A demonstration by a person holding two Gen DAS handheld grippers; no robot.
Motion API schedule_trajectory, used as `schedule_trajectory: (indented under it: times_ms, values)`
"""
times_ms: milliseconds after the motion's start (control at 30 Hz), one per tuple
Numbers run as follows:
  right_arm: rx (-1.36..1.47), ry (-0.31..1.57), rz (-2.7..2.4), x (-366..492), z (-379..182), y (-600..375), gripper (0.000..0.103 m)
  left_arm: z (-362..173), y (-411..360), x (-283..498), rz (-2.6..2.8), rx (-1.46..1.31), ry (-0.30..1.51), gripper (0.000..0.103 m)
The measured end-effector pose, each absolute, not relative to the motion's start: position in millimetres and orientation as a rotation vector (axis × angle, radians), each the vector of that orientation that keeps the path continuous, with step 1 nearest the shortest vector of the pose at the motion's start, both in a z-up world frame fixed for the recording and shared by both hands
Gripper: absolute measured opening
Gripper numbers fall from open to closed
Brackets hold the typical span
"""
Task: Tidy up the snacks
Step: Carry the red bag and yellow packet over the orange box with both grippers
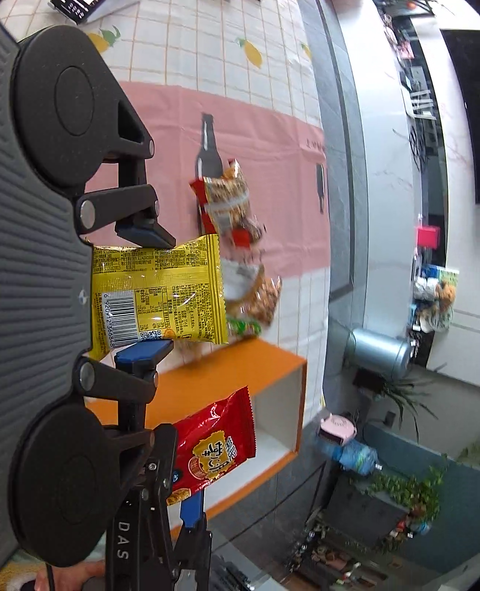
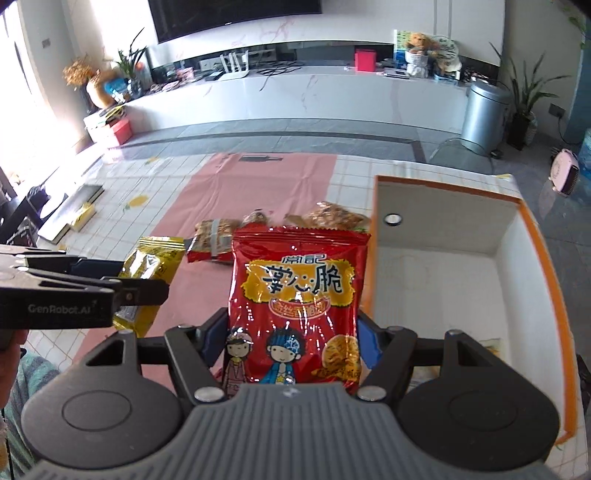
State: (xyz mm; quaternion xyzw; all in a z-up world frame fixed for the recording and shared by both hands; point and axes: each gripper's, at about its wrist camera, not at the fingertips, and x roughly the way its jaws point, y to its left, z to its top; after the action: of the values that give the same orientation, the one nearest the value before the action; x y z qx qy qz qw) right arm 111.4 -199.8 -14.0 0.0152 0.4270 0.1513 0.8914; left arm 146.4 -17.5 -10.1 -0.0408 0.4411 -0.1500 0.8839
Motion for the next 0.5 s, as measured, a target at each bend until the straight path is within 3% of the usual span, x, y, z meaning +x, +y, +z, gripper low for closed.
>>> schedule_trajectory:
  times_ms: [500]
  values:
    - [0.020, 0.961, 0.233, 118.5, -21.4, -318.9, 0.067, -1.5, -142.1, 167.8, -0.601, 0.089, 0.911, 0.059]
